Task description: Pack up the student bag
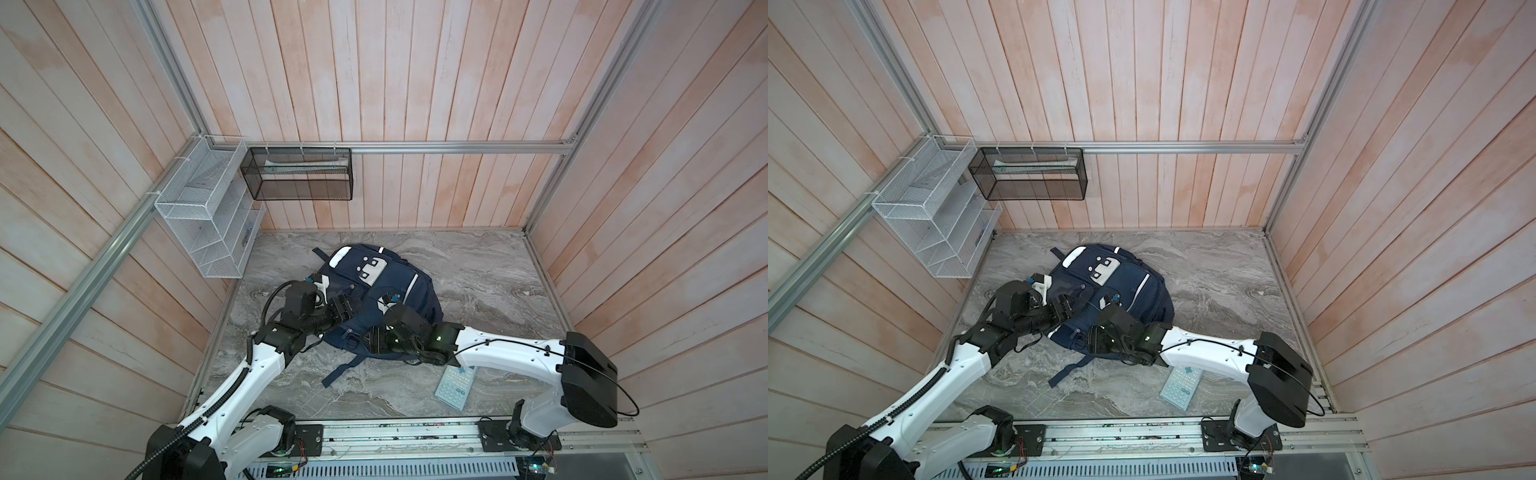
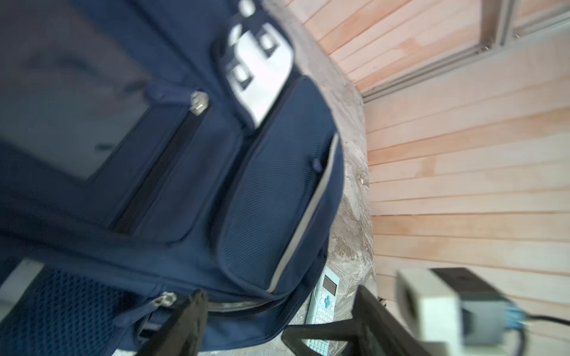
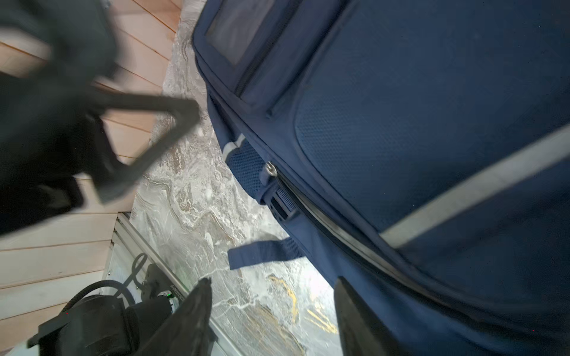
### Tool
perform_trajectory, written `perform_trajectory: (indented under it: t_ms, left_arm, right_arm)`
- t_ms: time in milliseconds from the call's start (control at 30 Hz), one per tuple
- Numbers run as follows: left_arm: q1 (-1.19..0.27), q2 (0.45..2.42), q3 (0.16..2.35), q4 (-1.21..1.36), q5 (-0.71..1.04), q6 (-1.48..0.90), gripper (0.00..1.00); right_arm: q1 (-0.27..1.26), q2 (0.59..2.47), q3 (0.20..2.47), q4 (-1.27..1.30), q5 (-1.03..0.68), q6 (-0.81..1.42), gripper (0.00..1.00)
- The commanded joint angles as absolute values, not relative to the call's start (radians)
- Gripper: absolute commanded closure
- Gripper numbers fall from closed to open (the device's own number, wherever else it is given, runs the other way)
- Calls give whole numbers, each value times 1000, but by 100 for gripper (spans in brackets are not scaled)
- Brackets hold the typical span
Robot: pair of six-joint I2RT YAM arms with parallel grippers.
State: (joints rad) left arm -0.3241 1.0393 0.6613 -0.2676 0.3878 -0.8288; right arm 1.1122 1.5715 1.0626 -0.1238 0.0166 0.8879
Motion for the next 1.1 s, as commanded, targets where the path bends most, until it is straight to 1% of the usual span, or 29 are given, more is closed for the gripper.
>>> perform_trajectory:
  t_ms: [0, 100, 167, 200, 233, 267, 367, 433, 467, 500, 633, 700, 767, 867, 1067]
  left_arm:
    - [-249, 1020, 552, -175, 351, -986, 27]
    - [-201, 1021, 503, -97, 315, -1014, 28]
    - [-195, 1069, 507, -63, 306, -999, 30]
    - [-193, 1100, 508, -46, 309, -989, 32]
    - [-193, 1140, 510, -20, 319, -983, 36]
    - [-191, 1178, 514, -1, 339, -977, 42]
    - [-190, 1259, 533, 45, 385, -964, 69]
    - [-191, 1274, 528, 83, 418, -978, 85]
    - [-194, 1273, 528, 86, 428, -987, 91]
    - [-197, 1266, 528, 85, 433, -994, 94]
    - [-226, 1195, 524, 64, 434, -1038, 97]
    - [-258, 1158, 517, 55, 422, -1076, 98]
    - [-303, 1134, 487, 99, 423, -1148, 99]
    - [-355, 1130, 466, 146, 422, -1200, 99]
    - [-417, 1120, 469, 133, 394, -1216, 100]
  right_arm:
    - [1105, 1637, 1153, -112, -60, 841, 39]
    - [1113, 1709, 1232, -166, -88, 825, 42]
    - [1115, 1735, 1252, -185, -87, 821, 43]
    - [1112, 1739, 1250, -180, -91, 826, 44]
    - [1109, 1748, 1247, -174, -100, 836, 44]
    - [1104, 1763, 1253, -176, -123, 835, 45]
    - [1095, 1801, 1271, -180, -171, 838, 47]
    - [1079, 1807, 1246, -130, -230, 850, 47]
    - [1069, 1806, 1230, -124, -234, 864, 47]
    - [1057, 1803, 1219, -126, -226, 877, 47]
    - [1013, 1783, 1165, -113, -198, 918, 48]
    - [1009, 1780, 1152, -92, -182, 915, 50]
    - [1001, 1798, 1168, -102, -182, 903, 51]
    - [1000, 1823, 1194, -117, -183, 893, 53]
    - [1002, 1831, 1186, -136, -104, 902, 56]
